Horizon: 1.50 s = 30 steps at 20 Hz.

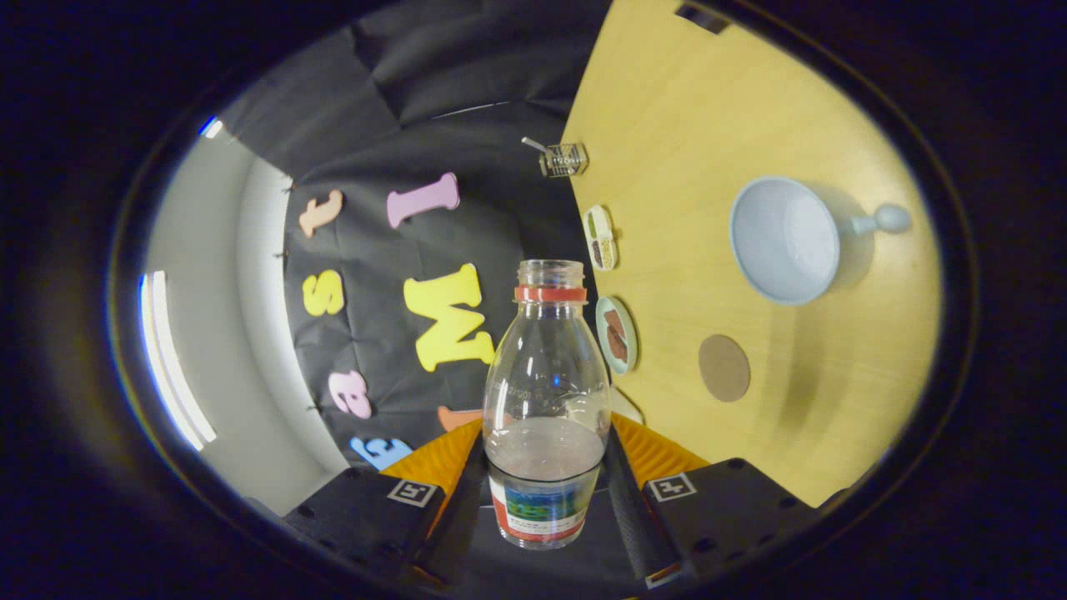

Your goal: Take the bottle from table, then pour the juice into the cup, finally place the bottle on the coaster

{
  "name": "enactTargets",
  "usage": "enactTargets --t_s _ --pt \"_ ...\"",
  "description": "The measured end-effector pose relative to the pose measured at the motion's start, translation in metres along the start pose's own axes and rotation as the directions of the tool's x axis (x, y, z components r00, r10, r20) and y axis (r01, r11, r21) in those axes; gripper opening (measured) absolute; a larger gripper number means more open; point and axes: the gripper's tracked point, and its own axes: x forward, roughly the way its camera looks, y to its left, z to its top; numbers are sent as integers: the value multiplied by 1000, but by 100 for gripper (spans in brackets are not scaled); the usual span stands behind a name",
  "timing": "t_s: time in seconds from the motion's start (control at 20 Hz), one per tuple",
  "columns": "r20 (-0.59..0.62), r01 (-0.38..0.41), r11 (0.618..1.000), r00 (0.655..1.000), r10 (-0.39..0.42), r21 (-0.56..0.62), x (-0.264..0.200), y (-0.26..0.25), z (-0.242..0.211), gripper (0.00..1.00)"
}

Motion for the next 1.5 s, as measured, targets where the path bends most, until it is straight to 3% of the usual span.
enactTargets --t_s 0.2,0.4,0.5,0.8,1.05,1.15,1.3,1.5 --pt "16 40 972 999 -37 -232 -1 -16 2 77" --pt "26 25 913 1000 -16 -407 -1 -34 5 77" --pt "32 24 865 999 -8 -502 2 -40 8 77" --pt "52 23 554 998 36 -832 -4 -20 18 77" --pt "17 -10 273 995 96 -962 -5 11 13 78" --pt "-8 -27 178 994 107 -984 -3 19 5 78" --pt "-20 -26 73 996 82 -997 7 23 -4 79" --pt "-38 -40 20 996 80 -999 25 23 -19 79"
